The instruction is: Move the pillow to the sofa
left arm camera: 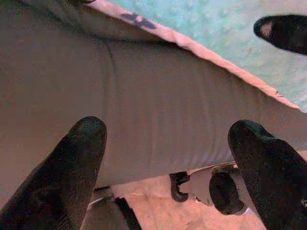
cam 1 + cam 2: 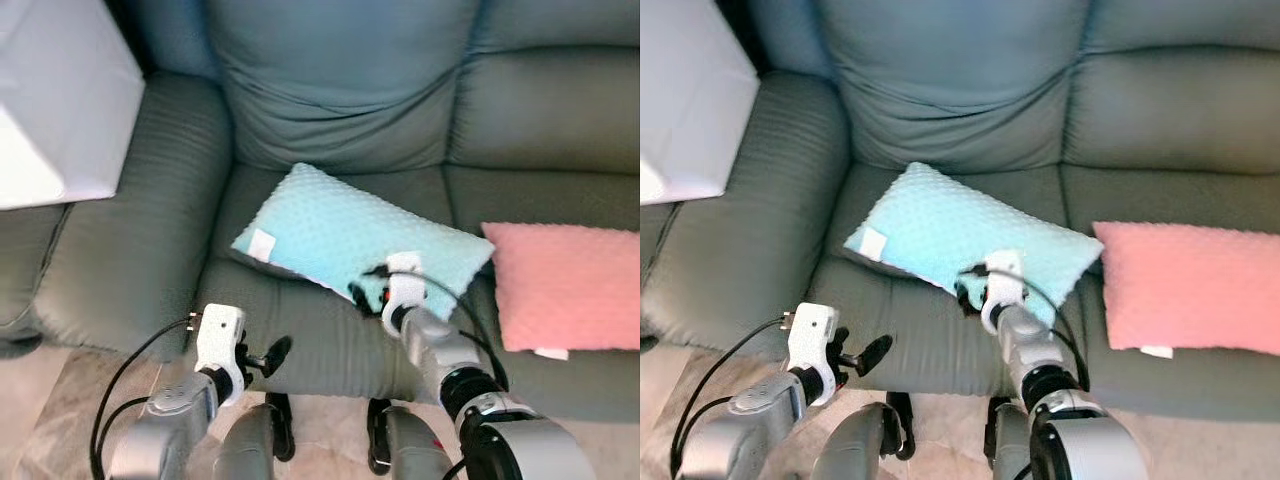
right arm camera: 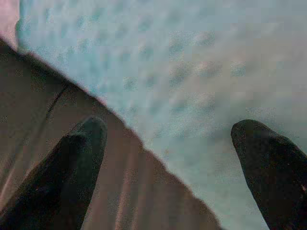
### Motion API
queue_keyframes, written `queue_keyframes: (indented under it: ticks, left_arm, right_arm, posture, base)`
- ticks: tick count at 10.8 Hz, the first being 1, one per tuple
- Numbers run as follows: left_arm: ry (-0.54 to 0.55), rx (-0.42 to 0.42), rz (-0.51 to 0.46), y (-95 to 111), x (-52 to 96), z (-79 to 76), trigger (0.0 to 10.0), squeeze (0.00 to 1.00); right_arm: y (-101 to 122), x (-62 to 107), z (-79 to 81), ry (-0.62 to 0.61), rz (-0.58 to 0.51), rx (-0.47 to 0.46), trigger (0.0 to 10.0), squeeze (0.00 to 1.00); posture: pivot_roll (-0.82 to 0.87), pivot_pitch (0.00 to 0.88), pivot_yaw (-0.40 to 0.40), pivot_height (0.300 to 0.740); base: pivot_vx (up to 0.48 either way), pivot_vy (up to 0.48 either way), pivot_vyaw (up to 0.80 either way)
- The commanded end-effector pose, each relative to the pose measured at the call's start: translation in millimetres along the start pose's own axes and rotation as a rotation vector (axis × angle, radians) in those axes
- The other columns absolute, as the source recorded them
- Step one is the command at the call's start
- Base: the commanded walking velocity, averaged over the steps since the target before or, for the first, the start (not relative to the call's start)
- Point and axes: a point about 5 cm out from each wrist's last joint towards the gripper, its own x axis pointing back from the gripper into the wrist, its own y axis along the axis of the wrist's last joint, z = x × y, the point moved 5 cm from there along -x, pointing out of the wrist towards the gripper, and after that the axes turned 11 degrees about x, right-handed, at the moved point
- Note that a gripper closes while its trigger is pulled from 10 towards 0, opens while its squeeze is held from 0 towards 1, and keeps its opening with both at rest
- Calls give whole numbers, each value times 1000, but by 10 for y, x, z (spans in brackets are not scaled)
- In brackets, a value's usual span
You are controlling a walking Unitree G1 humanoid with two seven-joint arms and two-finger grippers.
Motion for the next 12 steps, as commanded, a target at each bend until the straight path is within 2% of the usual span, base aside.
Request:
queue_keyframes:
  ticks: [1, 3, 4, 5, 6, 7, 12]
  left_arm:
    - [23, 2, 24, -45, 55, 51, 10000, 0]
    - [-44, -39, 72, -63, 69, -74, 10000, 0]
    - [-137, -71, 119, -102, 111, -220, 10000, 0]
    - [-207, -116, 169, -128, 209, -304, 10000, 0]
    - [-235, -153, 206, -160, 306, -294, 10000, 0]
    - [-241, -161, 218, -173, 342, -281, 10000, 0]
    - [-241, -161, 218, -173, 342, -281, 10000, 0]
  right_arm:
    - [-300, 41, 107, 14, 97, 61, 10000, 0]
    - [-519, 91, 133, 40, 182, 181, 10000, 0]
    - [-623, 124, 135, 68, 213, 284, 10000, 0]
    - [-663, 146, 91, 80, 211, 479, 10000, 0]
    - [-596, 136, 41, 52, 174, 543, 10000, 0]
    - [-545, 128, 20, 38, 149, 567, 10000, 0]
    - [-545, 128, 20, 38, 149, 567, 10000, 0]
  posture:
    - [32, 350, 86, 740]
    - [31, 353, 86, 740]
    - [30, 356, 87, 740]
    - [31, 358, 88, 740]
    - [34, 359, 89, 740]
    - [36, 359, 90, 740]
    - [36, 359, 90, 740]
  base:
    - [0, 0, 0]
    - [0, 0, 0]
    - [0, 0, 0]
    - [0, 0, 0]
    - [0, 0, 0]
    - [0, 0, 0]
    - [0, 0, 0]
